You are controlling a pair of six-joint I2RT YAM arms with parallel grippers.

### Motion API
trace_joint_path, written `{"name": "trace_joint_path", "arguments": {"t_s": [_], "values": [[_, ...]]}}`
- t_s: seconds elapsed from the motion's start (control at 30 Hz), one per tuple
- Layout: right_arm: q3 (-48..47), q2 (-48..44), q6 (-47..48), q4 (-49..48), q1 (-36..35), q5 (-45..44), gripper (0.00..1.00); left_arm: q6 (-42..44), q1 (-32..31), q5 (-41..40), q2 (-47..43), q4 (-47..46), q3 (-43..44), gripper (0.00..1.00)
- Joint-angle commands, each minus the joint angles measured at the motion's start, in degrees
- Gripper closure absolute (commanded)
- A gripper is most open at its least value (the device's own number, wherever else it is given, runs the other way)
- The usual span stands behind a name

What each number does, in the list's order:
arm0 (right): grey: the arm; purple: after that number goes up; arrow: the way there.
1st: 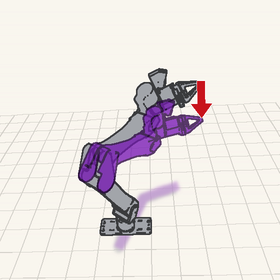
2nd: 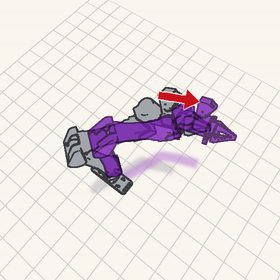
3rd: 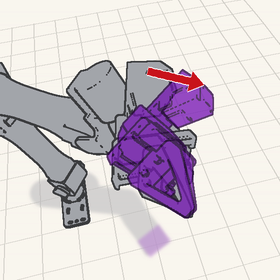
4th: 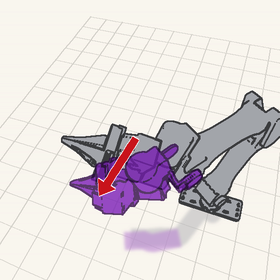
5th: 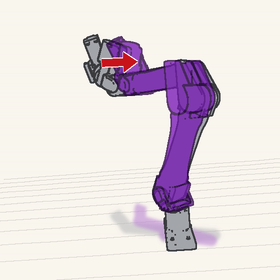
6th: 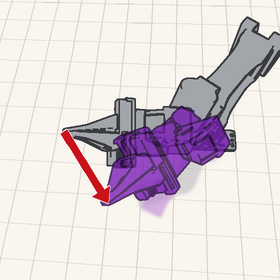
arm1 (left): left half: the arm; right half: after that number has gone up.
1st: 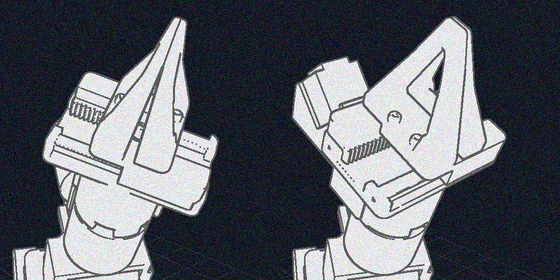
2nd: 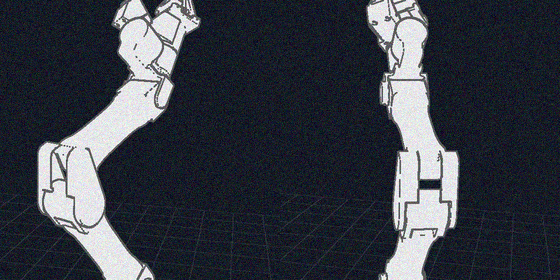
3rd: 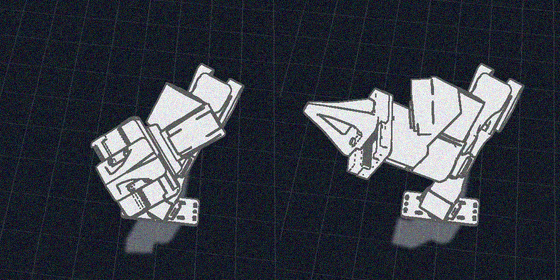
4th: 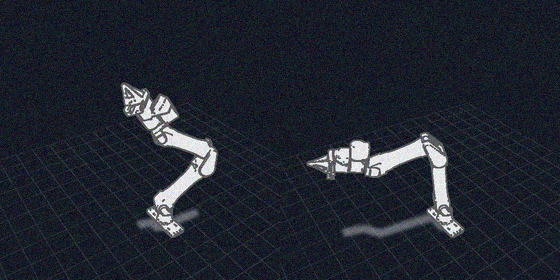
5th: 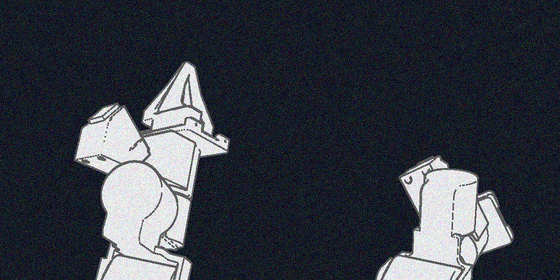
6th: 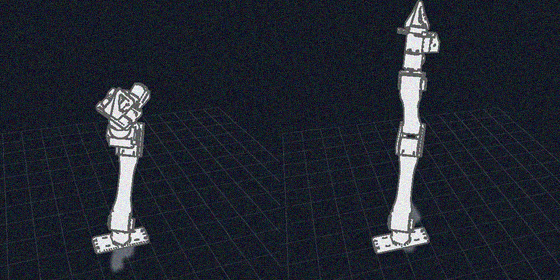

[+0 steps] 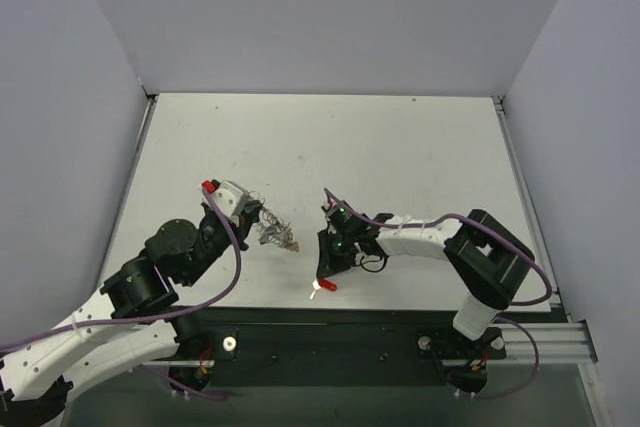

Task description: Put the keys on the keyring

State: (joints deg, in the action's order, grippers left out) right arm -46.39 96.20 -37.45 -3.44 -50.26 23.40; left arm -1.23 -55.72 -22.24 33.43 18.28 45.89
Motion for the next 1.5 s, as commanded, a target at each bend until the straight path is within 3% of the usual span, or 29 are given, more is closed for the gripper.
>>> {"name": "trace_joint_path", "arguments": {"t_s": [0.0,0.37,0.5,0.8,0.97,1.23,1.47], "values": [[-1.0,-4.2,2.0,3.3,1.7,-2.7,1.0,0.1,0.0,0.3,-0.9,-2.1,2.5,1.0],[-0.8,-24.5,20.3,5.2,3.7,-9.2,1.0,3.0,-0.1,5.2,0.5,-2.6,4.1,1.0],[-2.0,-29.4,26.4,4.6,6.0,-3.1,1.0,5.0,-0.1,8.2,3.3,-1.9,6.4,1.0],[-3.5,-38.5,29.0,-1.6,14.2,13.5,1.0,11.4,-0.2,20.0,10.5,4.1,13.2,1.0],[-4.7,-40.0,29.4,-6.7,15.1,22.5,1.0,14.5,-0.2,22.2,9.7,1.1,11.9,1.0],[-5.1,-40.2,23.6,-14.3,15.1,25.1,1.0,14.4,-0.3,25.9,6.7,-7.9,5.0,1.0],[-5.3,-39.4,19.9,-19.1,13.6,23.0,1.0,14.4,-0.1,29.4,6.8,-7.8,4.7,1.0]]}}
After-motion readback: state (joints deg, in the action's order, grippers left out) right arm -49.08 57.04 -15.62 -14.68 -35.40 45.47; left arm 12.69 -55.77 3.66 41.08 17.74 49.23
